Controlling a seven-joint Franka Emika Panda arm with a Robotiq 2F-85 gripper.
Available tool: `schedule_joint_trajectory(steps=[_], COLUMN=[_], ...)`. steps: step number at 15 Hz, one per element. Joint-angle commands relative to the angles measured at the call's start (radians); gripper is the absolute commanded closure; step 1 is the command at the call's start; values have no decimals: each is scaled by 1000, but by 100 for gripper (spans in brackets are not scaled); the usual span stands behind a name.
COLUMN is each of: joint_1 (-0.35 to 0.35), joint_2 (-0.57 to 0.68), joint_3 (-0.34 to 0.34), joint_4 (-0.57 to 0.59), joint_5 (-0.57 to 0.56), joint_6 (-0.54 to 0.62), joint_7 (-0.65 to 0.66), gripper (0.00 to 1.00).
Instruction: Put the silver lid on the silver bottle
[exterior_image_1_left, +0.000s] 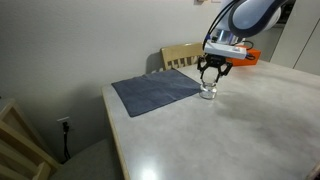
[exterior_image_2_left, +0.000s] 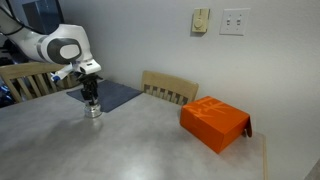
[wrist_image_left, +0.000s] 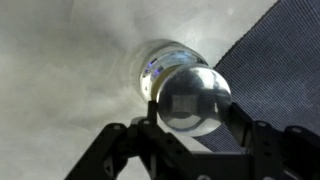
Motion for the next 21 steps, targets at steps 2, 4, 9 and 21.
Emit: schedule_joint_trajectory(steps=[2,4,9,21], joint_1=[-27,-33,-48,-36], joint_2=[-8,-3,10,54], joint_3=[16,18,26,23], joint_4=[-28,-26,-16,20], joint_5=[51,66,95,112], joint_6=[21,16,8,-13], joint_7=[-38,-41,-53,-74], gripper=[56,56,56,56])
